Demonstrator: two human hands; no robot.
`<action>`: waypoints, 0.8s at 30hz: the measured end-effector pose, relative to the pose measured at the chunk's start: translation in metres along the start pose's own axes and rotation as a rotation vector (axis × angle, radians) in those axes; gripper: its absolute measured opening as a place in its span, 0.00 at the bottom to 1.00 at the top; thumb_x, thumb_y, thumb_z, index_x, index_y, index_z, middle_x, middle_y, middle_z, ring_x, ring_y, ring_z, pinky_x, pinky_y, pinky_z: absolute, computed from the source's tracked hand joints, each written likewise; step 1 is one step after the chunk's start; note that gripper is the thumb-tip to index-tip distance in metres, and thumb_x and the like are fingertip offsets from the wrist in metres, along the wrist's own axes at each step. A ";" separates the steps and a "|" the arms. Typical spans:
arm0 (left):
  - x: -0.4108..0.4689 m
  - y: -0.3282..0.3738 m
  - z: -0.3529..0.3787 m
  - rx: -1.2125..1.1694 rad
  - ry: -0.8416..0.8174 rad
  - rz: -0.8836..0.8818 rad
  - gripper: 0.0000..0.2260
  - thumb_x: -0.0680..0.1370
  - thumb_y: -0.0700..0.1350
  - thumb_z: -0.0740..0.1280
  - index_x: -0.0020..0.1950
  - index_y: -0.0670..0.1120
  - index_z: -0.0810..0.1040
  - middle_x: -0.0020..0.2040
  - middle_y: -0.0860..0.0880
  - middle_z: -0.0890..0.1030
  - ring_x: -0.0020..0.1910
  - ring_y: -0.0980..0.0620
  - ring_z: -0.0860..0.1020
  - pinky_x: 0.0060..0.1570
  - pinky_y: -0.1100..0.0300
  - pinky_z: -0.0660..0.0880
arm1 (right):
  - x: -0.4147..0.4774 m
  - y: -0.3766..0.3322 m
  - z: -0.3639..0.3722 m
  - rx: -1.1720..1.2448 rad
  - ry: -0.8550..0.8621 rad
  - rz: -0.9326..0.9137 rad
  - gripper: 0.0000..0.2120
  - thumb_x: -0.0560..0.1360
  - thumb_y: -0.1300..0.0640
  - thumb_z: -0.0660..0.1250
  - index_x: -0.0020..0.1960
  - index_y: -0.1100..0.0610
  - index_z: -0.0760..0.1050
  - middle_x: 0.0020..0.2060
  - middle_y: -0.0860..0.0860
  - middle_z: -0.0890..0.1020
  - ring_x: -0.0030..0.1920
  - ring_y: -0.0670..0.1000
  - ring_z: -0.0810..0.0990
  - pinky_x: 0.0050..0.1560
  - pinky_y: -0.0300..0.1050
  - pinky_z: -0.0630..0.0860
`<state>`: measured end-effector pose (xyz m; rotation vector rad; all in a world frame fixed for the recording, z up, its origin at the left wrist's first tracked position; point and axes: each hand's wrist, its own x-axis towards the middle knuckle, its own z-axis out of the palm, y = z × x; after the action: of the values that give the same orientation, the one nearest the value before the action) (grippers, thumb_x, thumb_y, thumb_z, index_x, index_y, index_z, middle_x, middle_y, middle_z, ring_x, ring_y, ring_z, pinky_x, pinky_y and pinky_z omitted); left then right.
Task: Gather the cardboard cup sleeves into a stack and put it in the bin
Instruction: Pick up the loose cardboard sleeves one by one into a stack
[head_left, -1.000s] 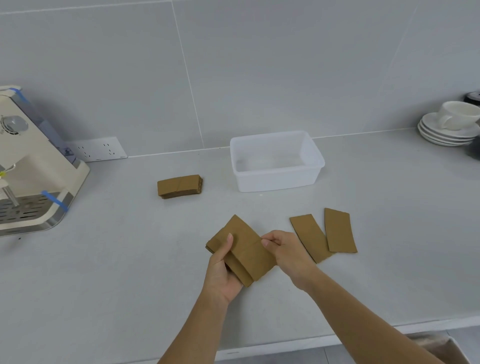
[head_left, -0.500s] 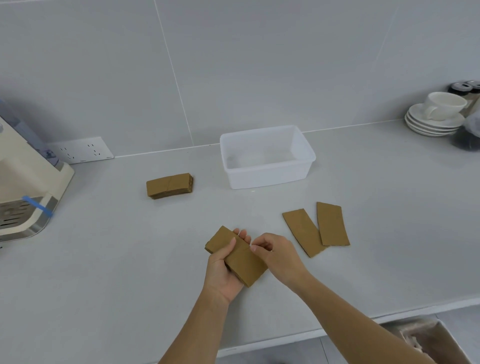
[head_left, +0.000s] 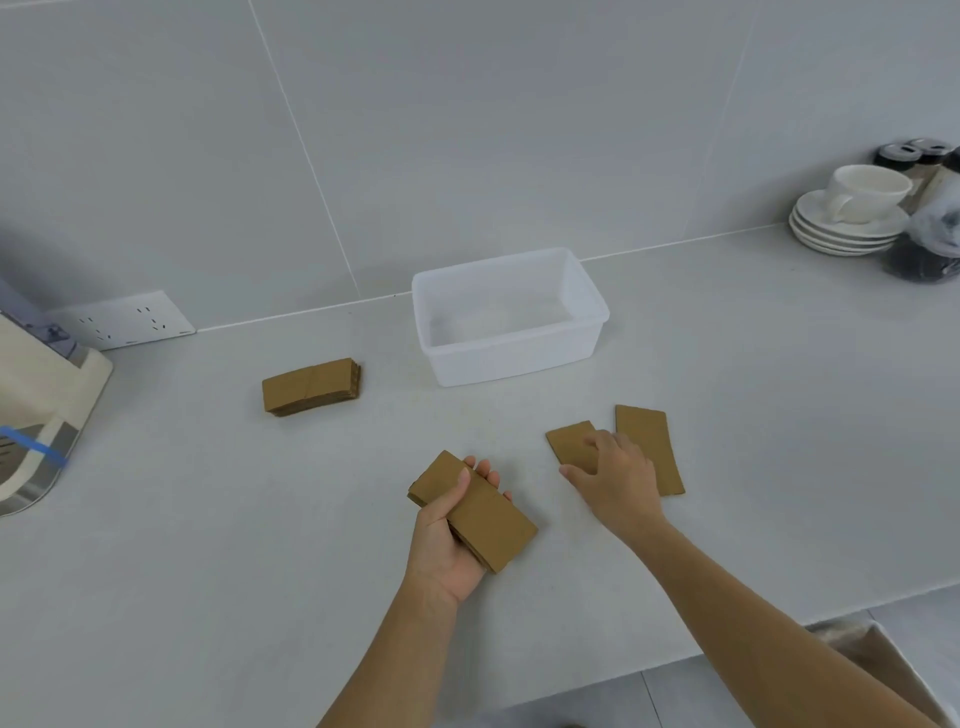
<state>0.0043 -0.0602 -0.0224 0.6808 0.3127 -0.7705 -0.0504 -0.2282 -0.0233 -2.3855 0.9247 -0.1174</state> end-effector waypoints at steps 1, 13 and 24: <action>0.001 -0.001 0.001 0.001 0.003 -0.005 0.15 0.67 0.41 0.70 0.53 0.43 0.78 0.45 0.46 0.83 0.45 0.48 0.79 0.55 0.48 0.74 | 0.002 0.003 0.001 -0.056 0.011 0.000 0.24 0.74 0.47 0.65 0.65 0.57 0.67 0.62 0.54 0.73 0.64 0.54 0.69 0.65 0.48 0.63; 0.014 -0.008 0.006 0.005 0.042 -0.025 0.14 0.66 0.41 0.70 0.51 0.44 0.79 0.43 0.46 0.83 0.45 0.48 0.79 0.52 0.49 0.74 | 0.004 0.011 0.009 -0.292 -0.010 -0.029 0.25 0.73 0.43 0.62 0.65 0.55 0.66 0.65 0.52 0.70 0.66 0.54 0.65 0.64 0.49 0.60; 0.022 -0.008 0.015 0.000 0.072 -0.017 0.18 0.65 0.41 0.72 0.55 0.44 0.78 0.45 0.46 0.83 0.47 0.47 0.79 0.58 0.47 0.72 | 0.011 -0.003 -0.018 0.203 -0.116 0.054 0.22 0.73 0.52 0.64 0.65 0.57 0.66 0.50 0.53 0.80 0.52 0.53 0.77 0.63 0.48 0.63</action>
<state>0.0139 -0.0864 -0.0264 0.7082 0.3844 -0.7632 -0.0452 -0.2419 -0.0084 -2.1554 0.8780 -0.0494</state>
